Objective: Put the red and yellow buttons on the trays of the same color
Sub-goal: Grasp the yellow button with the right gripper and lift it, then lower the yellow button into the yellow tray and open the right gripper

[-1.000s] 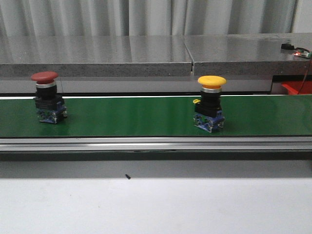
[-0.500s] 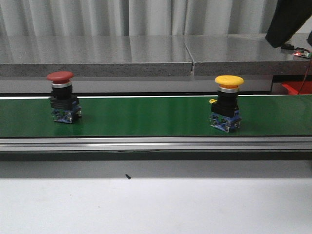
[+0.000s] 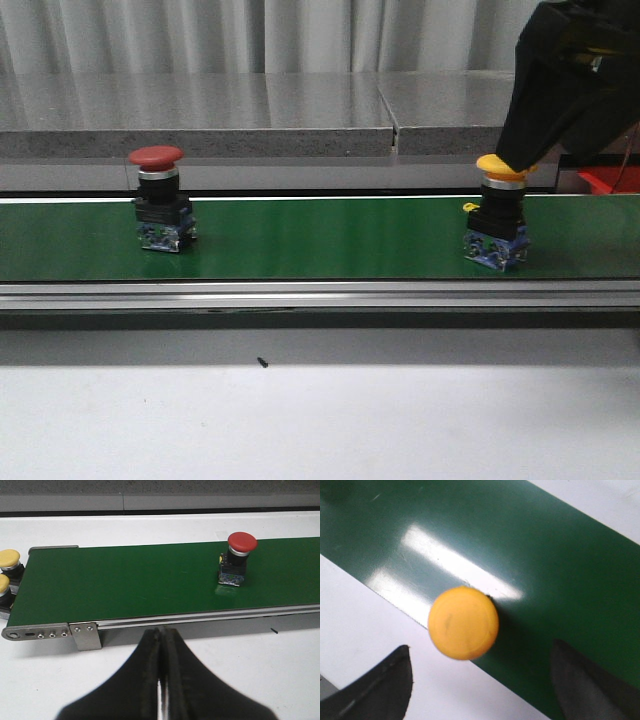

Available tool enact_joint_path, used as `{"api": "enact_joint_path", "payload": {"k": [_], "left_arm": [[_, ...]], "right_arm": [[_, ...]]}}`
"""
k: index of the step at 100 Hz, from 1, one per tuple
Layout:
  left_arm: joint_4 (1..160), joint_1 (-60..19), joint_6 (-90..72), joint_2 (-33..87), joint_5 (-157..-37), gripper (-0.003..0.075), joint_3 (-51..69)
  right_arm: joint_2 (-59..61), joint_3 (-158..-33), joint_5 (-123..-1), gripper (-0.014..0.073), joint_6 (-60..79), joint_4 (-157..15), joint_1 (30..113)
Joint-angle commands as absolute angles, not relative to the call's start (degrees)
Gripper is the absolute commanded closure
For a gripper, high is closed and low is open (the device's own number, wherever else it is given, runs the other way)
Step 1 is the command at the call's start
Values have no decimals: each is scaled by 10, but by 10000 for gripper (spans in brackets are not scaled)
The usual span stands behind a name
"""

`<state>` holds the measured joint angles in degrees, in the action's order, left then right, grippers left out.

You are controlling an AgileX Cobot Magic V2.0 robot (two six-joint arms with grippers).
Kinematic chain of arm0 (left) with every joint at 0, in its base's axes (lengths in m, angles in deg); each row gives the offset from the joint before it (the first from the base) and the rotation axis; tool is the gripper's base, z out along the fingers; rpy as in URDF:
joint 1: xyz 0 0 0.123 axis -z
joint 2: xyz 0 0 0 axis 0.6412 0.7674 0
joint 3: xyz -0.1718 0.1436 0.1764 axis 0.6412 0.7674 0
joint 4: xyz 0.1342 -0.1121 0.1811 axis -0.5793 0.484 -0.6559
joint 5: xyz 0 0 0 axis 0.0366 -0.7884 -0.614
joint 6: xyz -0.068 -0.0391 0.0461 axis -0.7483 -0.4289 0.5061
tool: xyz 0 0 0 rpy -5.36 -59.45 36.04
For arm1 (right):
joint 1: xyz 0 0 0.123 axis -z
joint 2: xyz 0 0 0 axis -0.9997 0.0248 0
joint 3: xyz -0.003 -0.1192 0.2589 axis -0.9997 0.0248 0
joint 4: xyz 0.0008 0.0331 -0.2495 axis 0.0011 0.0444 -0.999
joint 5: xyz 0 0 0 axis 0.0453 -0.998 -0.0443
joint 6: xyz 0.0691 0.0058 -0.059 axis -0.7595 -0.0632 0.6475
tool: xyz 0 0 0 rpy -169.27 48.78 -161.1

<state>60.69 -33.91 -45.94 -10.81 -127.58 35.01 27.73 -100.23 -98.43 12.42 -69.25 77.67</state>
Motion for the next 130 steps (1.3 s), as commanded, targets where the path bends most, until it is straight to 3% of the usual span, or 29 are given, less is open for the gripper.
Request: {"api": "enact_joint_path", "payload": {"k": [1, 19, 41, 53, 92, 130], "left_arm": [[610, -334, -465, -103, -1236, 739, 334], [610, -334, -465, -103, -1236, 739, 334], [610, -334, -465, -103, -1236, 739, 334], [610, -334, -465, -103, -1236, 739, 334], [610, -334, -465, -103, -1236, 739, 334], [610, -334, -465, -103, -1236, 739, 334]], "right_arm": [[271, -1022, -954, 25, 149, -666, 777], [288, -1022, -930, 56, 162, -652, 777], [291, -1022, -932, 321, 162, -654, 780], [291, -1022, -932, 398, 162, -654, 780], [220, -1021, -949, 401, 160, -654, 803], [154, -995, -951, 401, 145, -654, 951]]}}
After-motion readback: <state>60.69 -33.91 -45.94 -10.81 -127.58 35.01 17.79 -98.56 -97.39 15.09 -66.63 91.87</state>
